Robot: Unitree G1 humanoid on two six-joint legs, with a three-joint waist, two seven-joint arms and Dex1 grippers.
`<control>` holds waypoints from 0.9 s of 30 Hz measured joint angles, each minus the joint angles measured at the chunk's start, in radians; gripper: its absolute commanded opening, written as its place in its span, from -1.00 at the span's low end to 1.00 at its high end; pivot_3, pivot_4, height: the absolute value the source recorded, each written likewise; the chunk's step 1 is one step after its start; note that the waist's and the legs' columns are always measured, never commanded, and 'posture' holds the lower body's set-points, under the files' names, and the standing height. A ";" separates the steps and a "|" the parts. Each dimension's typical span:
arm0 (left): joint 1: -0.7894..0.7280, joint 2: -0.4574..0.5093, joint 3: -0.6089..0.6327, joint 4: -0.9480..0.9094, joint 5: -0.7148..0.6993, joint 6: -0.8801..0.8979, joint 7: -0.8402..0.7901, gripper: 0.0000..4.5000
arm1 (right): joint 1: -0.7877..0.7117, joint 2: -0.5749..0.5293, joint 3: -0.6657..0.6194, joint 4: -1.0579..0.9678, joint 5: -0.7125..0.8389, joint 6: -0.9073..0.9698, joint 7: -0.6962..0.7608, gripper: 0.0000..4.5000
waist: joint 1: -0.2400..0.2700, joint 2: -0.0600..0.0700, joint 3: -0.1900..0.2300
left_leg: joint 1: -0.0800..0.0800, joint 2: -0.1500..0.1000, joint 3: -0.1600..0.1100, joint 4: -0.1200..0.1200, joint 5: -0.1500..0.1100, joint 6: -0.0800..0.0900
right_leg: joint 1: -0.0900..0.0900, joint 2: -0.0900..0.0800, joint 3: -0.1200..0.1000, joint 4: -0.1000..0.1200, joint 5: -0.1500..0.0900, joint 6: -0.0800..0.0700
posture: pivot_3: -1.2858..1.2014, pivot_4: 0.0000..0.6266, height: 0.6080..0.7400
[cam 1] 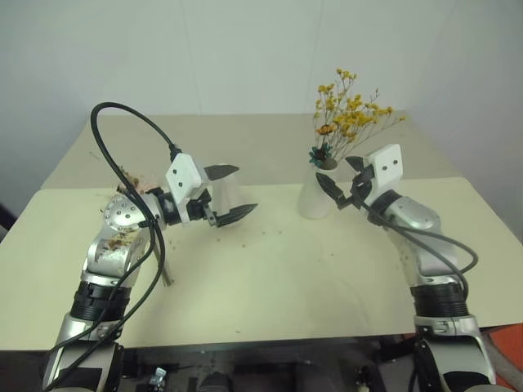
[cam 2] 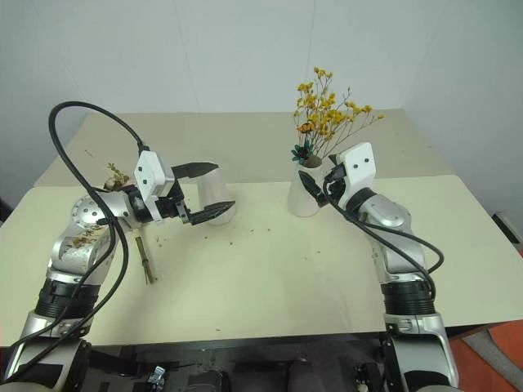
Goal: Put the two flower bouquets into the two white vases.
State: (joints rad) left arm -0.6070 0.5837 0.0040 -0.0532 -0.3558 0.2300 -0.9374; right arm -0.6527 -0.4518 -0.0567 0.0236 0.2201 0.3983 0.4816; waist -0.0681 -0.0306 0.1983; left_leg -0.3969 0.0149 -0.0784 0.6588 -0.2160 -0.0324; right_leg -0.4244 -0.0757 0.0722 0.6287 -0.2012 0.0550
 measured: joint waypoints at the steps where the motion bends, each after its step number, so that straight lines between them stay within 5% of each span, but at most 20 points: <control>1: 0.004 0.001 0.002 -0.002 0.000 0.003 0.004 1.00 | 0.001 -0.007 0.002 -0.010 0.000 0.016 0.003 0.99 | 0.000 0.000 0.000 | 0.000 0.000 0.000 0.000 0.000 0.000 | 0.000 0.000 0.000 0.000 0.000 0.000 | 0.03 -0.52 1.00; 10: 0.188 0.027 0.155 -0.222 -0.158 0.199 0.099 1.00 | 0.166 -0.223 -0.043 -0.229 0.106 0.147 0.192 0.99 | 0.007 0.000 0.000 | -0.002 0.000 0.000 0.000 0.000 0.000 | 0.000 -0.001 0.000 -0.002 0.000 0.001 | 0.03 -0.52 1.00; 16: 0.342 0.001 0.230 -0.446 -0.266 0.485 0.350 1.00 | 0.290 -0.316 -0.114 -0.361 0.256 0.132 0.420 0.99 | 0.008 0.000 0.000 | 0.004 0.000 0.000 0.001 0.000 0.000 | 0.005 0.000 0.000 -0.001 -0.006 0.009 | 0.03 -0.52 1.00; 22: 0.243 -0.264 0.215 -0.498 -0.088 0.877 0.919 1.00 | 0.198 -0.270 -0.014 -0.396 0.294 0.124 0.482 0.99 | 0.008 -0.003 -0.001 | 0.010 0.000 -0.001 0.001 0.000 0.000 | 0.011 0.001 0.000 -0.001 -0.005 0.010 | 0.03 -0.52 1.00; 27: 0.081 -0.445 0.323 -0.468 0.104 1.183 1.216 1.00 | 0.155 -0.246 0.050 -0.358 0.273 0.092 0.501 0.99 | 0.017 -0.003 -0.001 | 0.004 -0.001 -0.001 0.001 0.000 0.000 | 0.006 0.000 0.000 -0.003 -0.005 0.010 | 0.03 -0.52 1.00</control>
State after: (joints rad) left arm -0.5256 0.1386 0.3271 -0.5208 -0.2521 1.4135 0.2783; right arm -0.4973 -0.6982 -0.0070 -0.3349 0.4932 0.4900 0.9823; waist -0.0508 -0.0334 0.1972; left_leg -0.3934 0.0140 -0.0797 0.6598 -0.2161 -0.0326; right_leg -0.4186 -0.0757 0.0717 0.6255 -0.2065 0.0649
